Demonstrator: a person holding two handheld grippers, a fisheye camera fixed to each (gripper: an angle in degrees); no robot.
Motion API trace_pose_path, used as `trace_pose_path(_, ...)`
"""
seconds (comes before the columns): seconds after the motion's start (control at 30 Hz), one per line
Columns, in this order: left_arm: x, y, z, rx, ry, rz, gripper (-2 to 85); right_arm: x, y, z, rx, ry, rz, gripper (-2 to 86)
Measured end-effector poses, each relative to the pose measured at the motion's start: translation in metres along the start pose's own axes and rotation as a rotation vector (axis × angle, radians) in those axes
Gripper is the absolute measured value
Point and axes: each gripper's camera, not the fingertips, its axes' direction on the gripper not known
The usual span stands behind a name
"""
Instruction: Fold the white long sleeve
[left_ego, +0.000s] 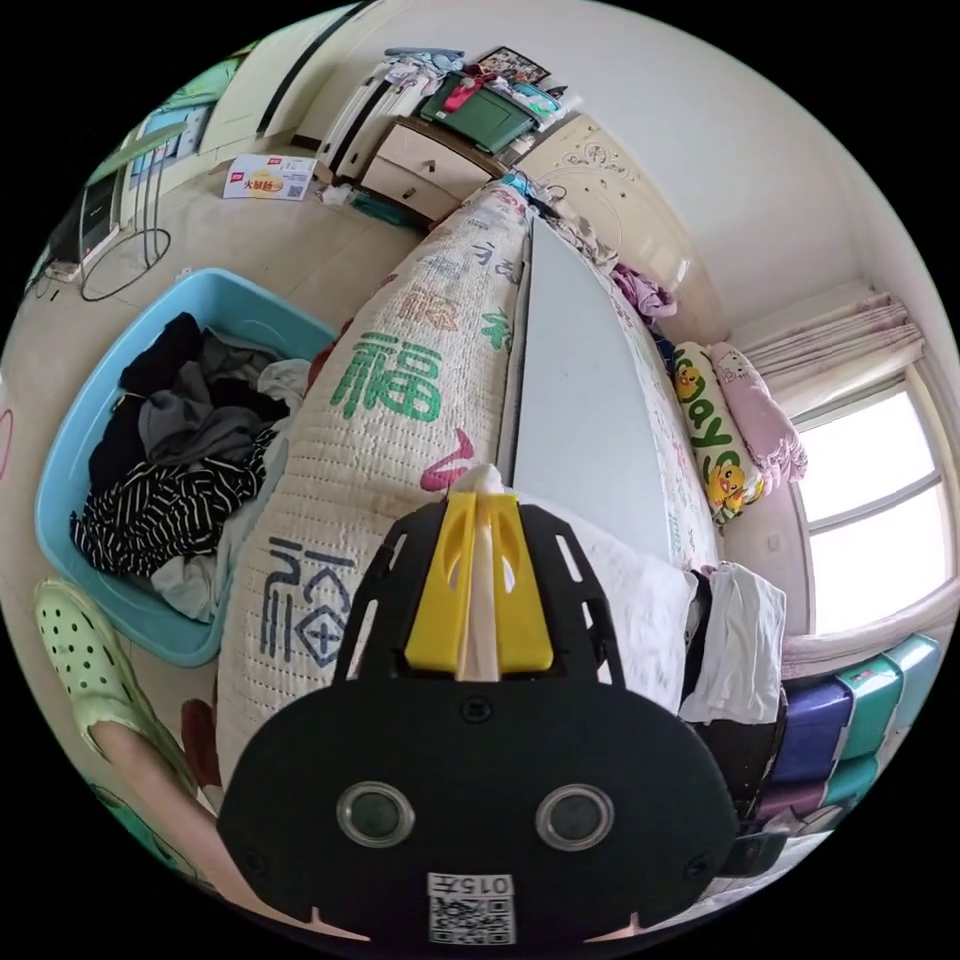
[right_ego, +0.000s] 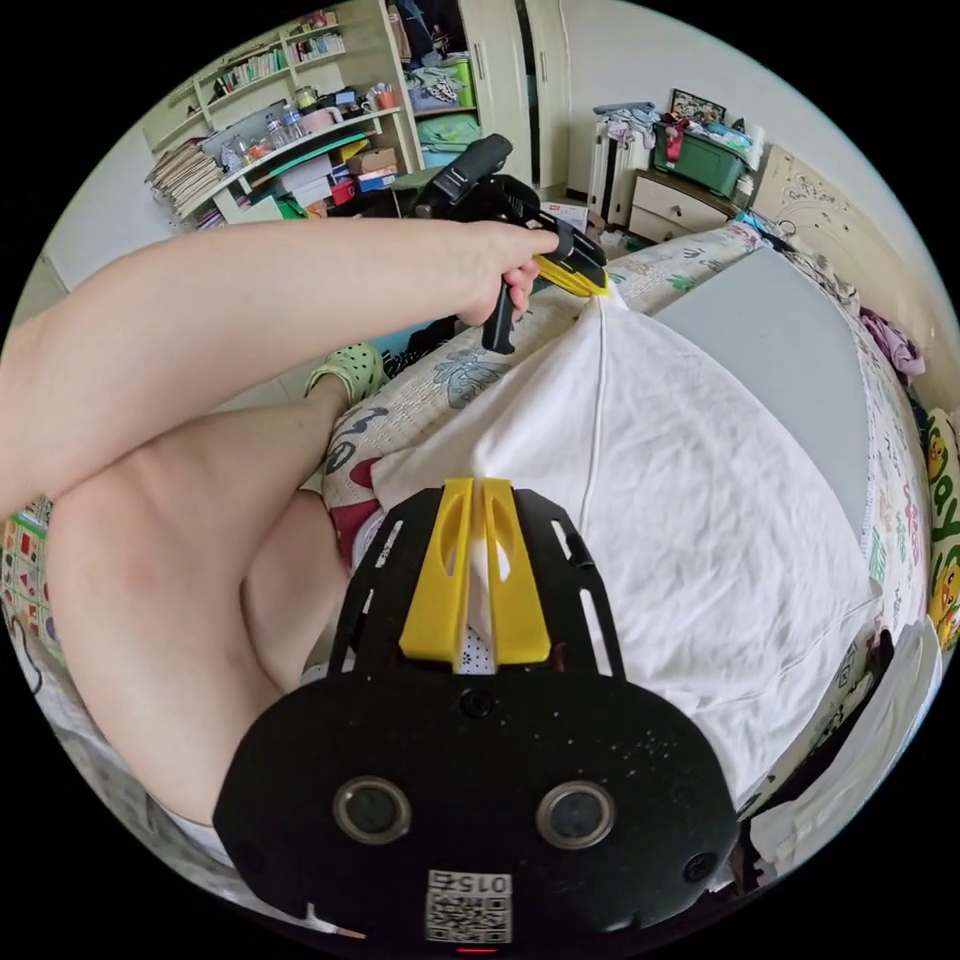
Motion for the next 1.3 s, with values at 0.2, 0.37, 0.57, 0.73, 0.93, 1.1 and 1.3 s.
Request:
trace_pose_path(0.2,0.024,-0.012,0.001,-0.009,-0.13,0.049,1.4,0.009,0.017,0.023,-0.049,-0.012,0.02,1.8)
trace_pose_path(0.37,0.069,-0.027,-0.023,-0.03,-0.213,0.162,5.6,0.027,0.028,0.024,-0.015,-0.078,0.097,6.2)
trace_pose_path(0.57,0.166,-0.024,-0.11,0.032,0.076,0.421,6.3,0.067,0.095,-0.037,0.134,-0.175,0.171,6.5)
trace_pose_path(0.73,0.27,0.016,-0.134,-0.132,0.239,0.709,6.2,0.148,0.183,-0.078,0.189,-0.046,0.47,6.0)
trace_pose_path(0.93,0.356,0.094,-0.103,-0.511,0.059,0.978,8.0,0.224,0.273,-0.074,0.148,-0.117,0.77,8.1)
trace_pose_path(1.1,0.405,0.124,-0.066,-0.732,-0.281,1.149,8.8,0.242,0.288,-0.045,0.113,-0.19,0.834,8.6)
trace_pose_path(1.3,0.451,0.116,-0.068,-0.757,-0.334,1.132,8.9,0.257,0.298,-0.028,0.099,-0.202,0.887,5.7)
